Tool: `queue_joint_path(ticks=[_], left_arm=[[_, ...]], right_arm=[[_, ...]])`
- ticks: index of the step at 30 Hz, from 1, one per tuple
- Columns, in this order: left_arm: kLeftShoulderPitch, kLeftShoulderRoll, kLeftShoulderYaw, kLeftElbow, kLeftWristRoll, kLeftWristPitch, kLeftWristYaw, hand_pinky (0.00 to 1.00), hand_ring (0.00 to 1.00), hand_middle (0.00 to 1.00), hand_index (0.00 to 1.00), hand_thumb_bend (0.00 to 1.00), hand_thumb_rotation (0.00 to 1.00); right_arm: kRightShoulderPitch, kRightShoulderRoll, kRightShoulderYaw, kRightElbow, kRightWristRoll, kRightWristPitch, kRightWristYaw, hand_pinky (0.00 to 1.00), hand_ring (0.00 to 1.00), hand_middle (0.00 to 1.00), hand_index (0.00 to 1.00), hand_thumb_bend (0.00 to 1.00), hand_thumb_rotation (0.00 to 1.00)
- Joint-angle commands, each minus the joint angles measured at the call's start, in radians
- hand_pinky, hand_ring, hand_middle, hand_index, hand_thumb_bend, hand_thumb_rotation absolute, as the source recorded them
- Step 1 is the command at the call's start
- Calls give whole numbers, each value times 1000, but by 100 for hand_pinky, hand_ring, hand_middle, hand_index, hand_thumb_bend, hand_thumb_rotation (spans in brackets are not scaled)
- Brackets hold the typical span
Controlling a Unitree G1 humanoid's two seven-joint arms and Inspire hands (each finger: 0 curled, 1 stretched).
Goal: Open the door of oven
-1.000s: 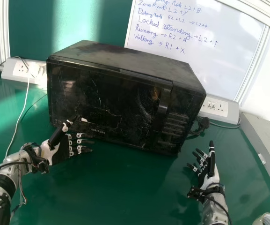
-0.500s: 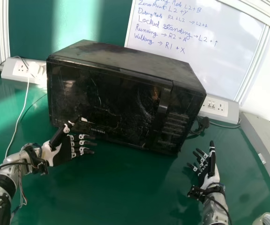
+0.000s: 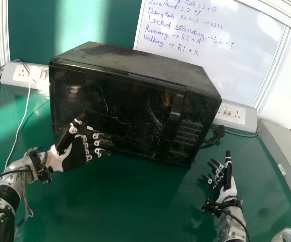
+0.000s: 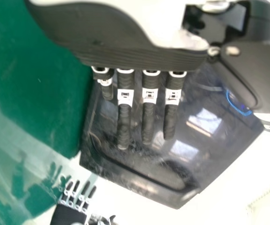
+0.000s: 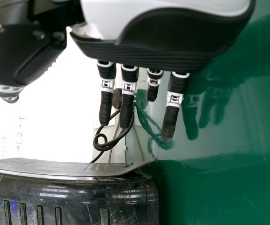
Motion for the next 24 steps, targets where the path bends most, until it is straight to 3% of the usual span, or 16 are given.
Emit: queue_joint_path(ticks=[1, 8, 15, 24], left_arm=[[-18, -11, 12, -22, -25, -8, -20, 40, 54, 66, 70, 100, 78], [-25, -19, 9, -59, -57, 16, -69, 40, 60, 75, 74, 100, 75], [-22, -32, 13, -84, -93, 22, -99, 43, 67, 85, 88, 100, 75], [-15, -41, 3, -130, -114, 37, -120, 45, 69, 86, 92, 100, 78]], right_arm=[[17, 7, -3, 25, 1, 33, -11, 63, 75, 77, 74, 98, 77], [19, 4, -7, 28, 3, 34, -3, 64, 75, 77, 74, 97, 76], [17, 3, -6, 28, 0, 37, -4, 61, 74, 76, 72, 98, 77], [15, 4, -6, 27, 1, 39, -10, 63, 75, 75, 72, 96, 78]])
